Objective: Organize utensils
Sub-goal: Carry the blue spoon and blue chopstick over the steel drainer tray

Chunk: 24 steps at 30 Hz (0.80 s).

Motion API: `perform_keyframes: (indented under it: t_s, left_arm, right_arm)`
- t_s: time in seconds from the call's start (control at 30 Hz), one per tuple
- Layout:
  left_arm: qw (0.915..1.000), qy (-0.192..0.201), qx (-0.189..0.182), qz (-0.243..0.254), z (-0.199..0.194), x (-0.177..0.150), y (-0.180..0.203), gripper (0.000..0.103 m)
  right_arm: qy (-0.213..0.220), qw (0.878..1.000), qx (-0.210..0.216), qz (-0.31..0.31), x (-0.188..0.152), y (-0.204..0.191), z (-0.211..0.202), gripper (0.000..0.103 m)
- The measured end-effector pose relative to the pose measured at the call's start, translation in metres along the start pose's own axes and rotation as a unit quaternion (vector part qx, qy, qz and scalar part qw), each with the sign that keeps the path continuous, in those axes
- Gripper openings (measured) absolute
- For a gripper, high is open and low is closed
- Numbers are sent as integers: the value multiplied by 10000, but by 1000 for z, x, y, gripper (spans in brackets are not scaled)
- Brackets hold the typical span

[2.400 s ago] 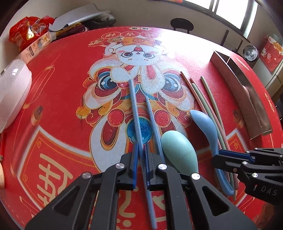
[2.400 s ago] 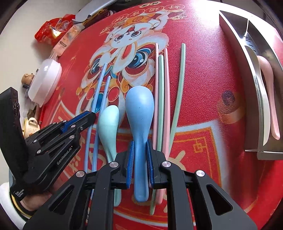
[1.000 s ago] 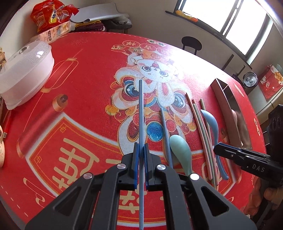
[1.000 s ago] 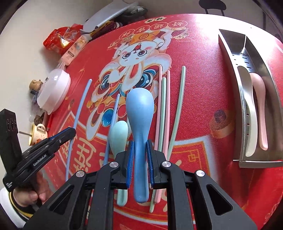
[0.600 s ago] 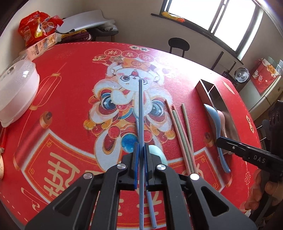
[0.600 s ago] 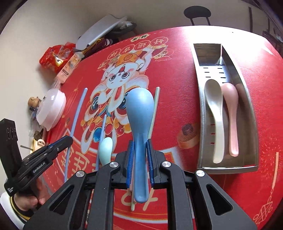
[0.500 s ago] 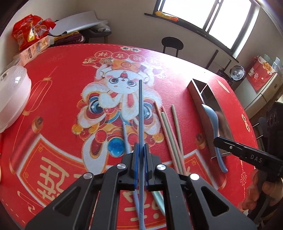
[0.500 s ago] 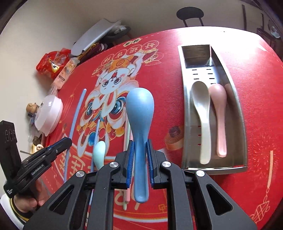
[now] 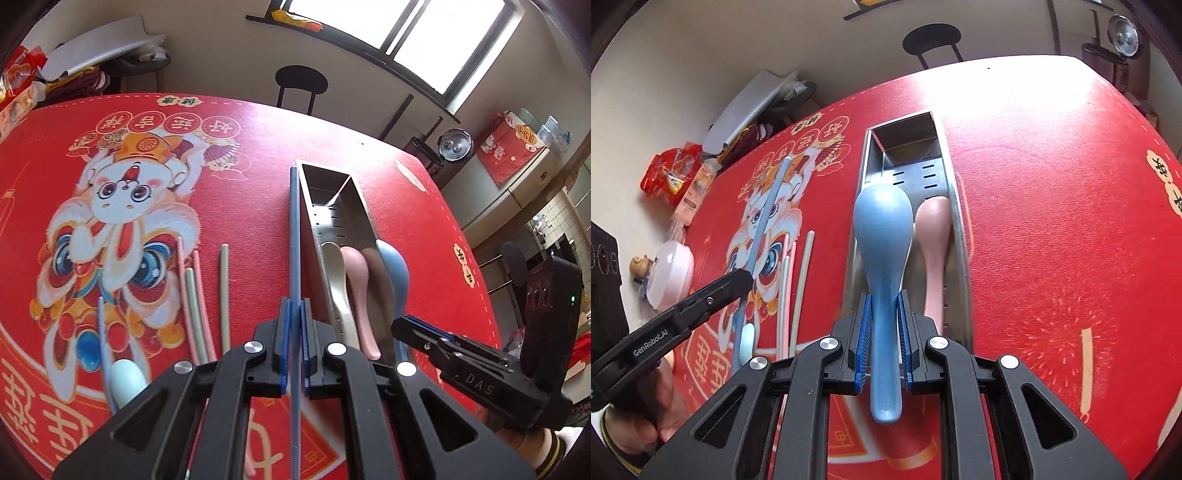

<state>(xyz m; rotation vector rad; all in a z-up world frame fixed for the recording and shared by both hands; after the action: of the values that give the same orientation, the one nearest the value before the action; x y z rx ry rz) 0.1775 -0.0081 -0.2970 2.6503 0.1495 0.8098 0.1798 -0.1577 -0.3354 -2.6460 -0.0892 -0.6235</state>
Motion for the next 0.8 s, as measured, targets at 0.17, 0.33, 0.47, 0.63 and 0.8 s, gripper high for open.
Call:
perform_keyframes:
  t_s: [0.17,0.33,0.47,0.63,0.8]
  left_arm:
    - [9997,-85,-155,-139,26,9,24,5]
    - [9989,-214,-185,-364,54,13,37,5]
    - [9987,-256,-172,-407,67,13,44,5]
    - [9988,-276,-152,-369,72,12,47,5]
    - [9990,-221,-86,-377,77,15,45,5]
  right_arm:
    - [4,10000,-68,64,9,19,-2,15]
    - [-34,9999,-95,124,14,30,1,15]
    - [-94,9998,-108,153,15,32,7,15]
    - [-141,9997,-130,149,19,32,14,15]
    - [-159,9997,-137,138,20,32,16,15]
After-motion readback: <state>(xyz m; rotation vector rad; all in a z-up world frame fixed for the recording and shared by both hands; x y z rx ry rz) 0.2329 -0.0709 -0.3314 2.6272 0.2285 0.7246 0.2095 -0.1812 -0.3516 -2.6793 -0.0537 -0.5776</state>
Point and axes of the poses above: each gripper's, at about its wrist camera, not at the fingertips, and z roughly the way its jaws point, y to its right, x to its top, the point moved 6 cm from there along z, roughly the way its jaws point, and after that the axes turned 2 degrees about -x, right-handed, at the moved point
